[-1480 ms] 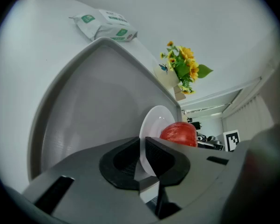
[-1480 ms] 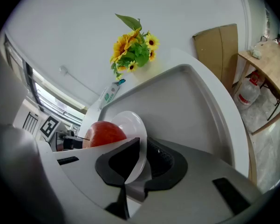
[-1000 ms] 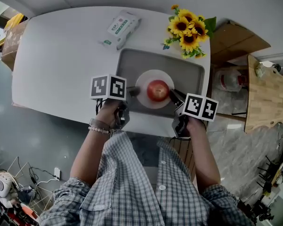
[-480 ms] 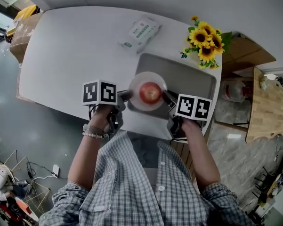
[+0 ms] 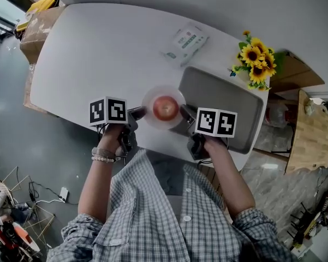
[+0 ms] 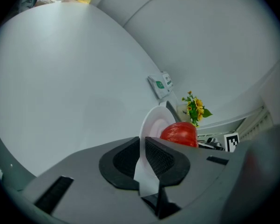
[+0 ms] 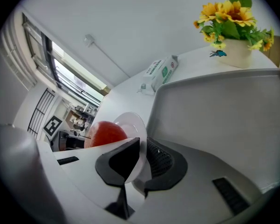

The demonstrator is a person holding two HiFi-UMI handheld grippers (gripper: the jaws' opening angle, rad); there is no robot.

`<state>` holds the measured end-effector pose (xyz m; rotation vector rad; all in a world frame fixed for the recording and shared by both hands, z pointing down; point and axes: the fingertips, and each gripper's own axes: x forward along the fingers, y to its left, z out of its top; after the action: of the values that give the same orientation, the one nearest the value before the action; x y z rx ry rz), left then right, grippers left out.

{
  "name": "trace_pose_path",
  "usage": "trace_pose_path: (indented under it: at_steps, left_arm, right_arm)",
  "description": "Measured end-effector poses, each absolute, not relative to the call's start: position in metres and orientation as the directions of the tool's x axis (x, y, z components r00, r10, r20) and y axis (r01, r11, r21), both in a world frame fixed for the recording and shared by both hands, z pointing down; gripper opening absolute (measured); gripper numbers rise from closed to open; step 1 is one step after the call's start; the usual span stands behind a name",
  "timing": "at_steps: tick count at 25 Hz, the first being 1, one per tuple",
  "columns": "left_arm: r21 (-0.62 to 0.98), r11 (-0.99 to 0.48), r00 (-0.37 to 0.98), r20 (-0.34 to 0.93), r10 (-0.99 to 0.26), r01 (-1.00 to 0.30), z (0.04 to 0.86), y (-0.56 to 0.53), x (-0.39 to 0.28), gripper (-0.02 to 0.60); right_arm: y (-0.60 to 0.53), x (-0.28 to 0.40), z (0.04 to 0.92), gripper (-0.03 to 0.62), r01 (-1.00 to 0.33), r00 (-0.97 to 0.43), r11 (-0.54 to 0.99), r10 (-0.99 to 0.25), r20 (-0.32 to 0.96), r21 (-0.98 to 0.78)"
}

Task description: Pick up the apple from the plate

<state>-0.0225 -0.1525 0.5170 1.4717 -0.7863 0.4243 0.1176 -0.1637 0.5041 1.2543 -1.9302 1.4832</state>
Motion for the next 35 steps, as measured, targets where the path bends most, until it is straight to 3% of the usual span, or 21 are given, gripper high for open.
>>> trace_pose_path:
  at_steps: [18,35]
  left_arm:
    - [0.682,0.212,0.642,0.731,-0.231,-0.7,0.555,-0.155,-0.139,0.038]
    - [0.672,0.172,0.635,0.739,-0.226,-0.72,0.572,-0.17,-0.151,0.041]
  right_arm:
    - [-0.184,-0.002,0.539,0.057,-0.867,-0.497,0.13,-0.306,0.812,-0.481]
    - [-0.189,-0.016,0.564,0.057,-0.905,-0.426,0.126,-0.283,0.859,-0.407]
